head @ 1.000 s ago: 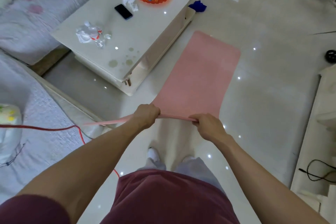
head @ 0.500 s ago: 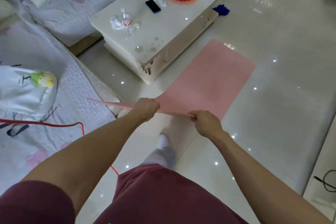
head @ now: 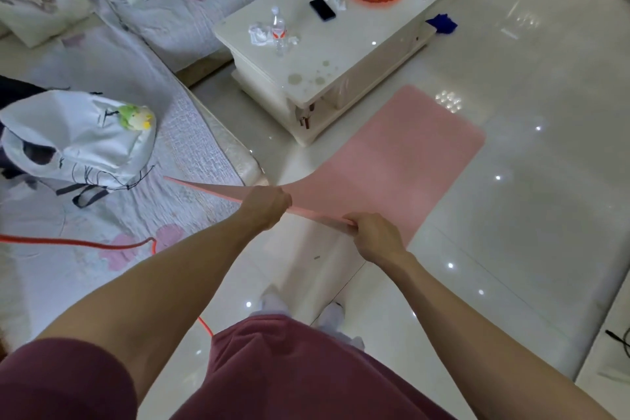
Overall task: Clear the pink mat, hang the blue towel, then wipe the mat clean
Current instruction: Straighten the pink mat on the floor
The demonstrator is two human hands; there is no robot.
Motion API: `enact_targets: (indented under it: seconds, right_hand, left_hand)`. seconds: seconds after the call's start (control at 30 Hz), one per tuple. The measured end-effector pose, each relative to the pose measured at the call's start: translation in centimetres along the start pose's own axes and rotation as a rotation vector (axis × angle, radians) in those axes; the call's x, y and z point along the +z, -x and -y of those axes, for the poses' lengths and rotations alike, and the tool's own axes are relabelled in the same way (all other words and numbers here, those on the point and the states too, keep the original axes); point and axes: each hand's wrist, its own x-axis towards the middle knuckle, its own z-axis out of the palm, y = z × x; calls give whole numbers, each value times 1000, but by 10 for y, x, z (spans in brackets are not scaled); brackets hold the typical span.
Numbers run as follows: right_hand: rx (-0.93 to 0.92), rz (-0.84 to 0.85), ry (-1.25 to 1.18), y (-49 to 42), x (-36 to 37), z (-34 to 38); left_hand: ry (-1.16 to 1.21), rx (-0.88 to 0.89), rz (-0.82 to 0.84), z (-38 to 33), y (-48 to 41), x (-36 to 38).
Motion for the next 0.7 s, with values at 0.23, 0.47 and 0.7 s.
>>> enact_targets:
  seconds: [0.23,0.47,0.7]
  right_hand:
    - [1,22,43,13,38,53]
    - [53,21,66,40,104,122]
    - [92,35,60,82,187,196]
  left_hand:
    - [24,-14,10,37,51,29]
    - [4,73,61,89,116,82]
    - [51,92,103,139,190,145]
